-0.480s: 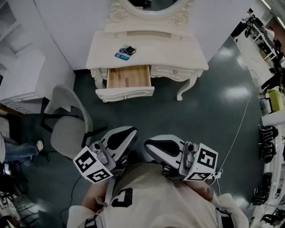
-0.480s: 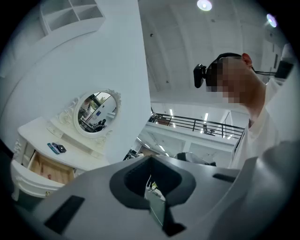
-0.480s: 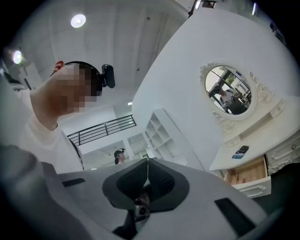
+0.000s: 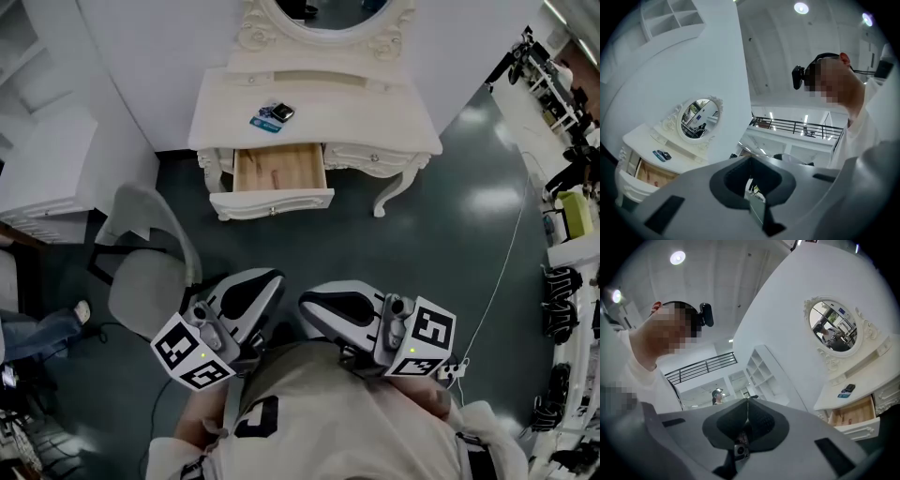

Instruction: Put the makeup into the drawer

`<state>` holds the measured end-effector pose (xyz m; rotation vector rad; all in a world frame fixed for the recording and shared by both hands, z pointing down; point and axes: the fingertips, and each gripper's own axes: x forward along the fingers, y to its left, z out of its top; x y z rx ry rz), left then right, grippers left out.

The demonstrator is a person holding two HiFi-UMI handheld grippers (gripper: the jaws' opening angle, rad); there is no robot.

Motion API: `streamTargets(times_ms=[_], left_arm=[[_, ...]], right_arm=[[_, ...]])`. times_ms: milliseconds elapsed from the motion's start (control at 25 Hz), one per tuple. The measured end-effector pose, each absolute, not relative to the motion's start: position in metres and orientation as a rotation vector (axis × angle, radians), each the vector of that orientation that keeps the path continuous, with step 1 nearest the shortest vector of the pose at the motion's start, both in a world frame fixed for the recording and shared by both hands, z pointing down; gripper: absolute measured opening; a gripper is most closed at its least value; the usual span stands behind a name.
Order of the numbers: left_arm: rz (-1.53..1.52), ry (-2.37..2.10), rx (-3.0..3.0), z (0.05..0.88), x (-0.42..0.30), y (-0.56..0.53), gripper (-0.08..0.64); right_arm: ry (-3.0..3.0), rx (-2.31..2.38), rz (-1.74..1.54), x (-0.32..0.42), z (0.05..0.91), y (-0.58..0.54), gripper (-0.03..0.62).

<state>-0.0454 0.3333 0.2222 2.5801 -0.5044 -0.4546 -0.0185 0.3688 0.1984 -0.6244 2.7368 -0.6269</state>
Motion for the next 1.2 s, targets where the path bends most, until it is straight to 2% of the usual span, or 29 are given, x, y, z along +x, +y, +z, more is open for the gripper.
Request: streamTargets(times_ms=[280,640,880,1200], left_arm=[[-0.525,-0.559,2.555,0.223,-0.086,0.324,0.058],[-0.582,-0.590,2.523,0.226,-0.099,0.317,0.058],[-0.537,-0.586,2.529,0.228,-0.077,0.298,0.058],[-0.397,-0.597,2.528,0.237,-0.013,0.254,0.060]], right_arm=[[2.766,-0.581,-0.701,-0.056,0.203,0.357,0.029],[2.808,-0.533,-0.783,-0.070,0.213,0.342,0.029],[2.766,-0.528,-0.825,-0.049,0.221,0.319,0.029],[2.640,-0.570,-0.867,0.018,0.227,0.270,0.029]])
